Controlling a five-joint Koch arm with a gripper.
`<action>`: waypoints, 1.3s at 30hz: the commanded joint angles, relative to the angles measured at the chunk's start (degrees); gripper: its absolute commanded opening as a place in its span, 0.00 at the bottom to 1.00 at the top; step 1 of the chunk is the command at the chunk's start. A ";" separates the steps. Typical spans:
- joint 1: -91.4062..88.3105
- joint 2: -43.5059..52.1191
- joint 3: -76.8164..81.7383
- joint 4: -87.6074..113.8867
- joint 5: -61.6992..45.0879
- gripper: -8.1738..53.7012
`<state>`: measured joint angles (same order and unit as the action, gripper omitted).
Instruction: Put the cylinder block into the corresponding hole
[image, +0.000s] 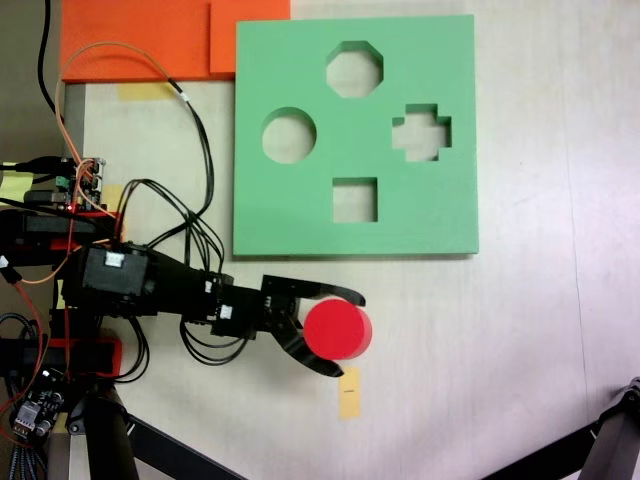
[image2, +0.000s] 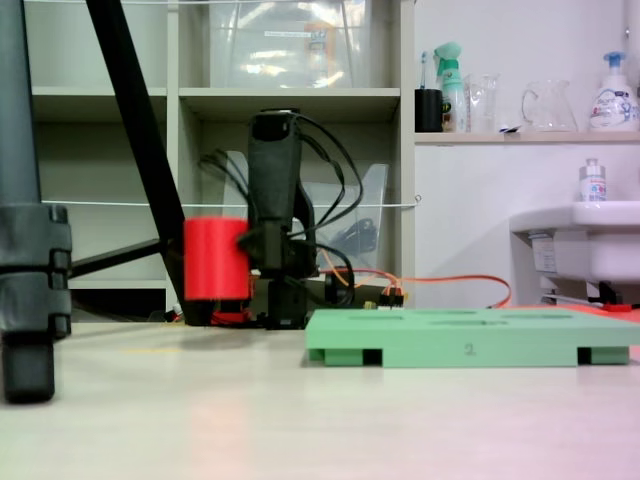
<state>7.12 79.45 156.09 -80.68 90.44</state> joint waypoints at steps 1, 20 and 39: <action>-4.31 6.06 -0.09 0.79 0.53 0.58; -51.42 -2.20 -8.79 5.27 4.92 0.58; -58.62 -8.70 -5.36 -3.60 8.17 0.59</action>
<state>-50.45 69.70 150.29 -79.10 96.59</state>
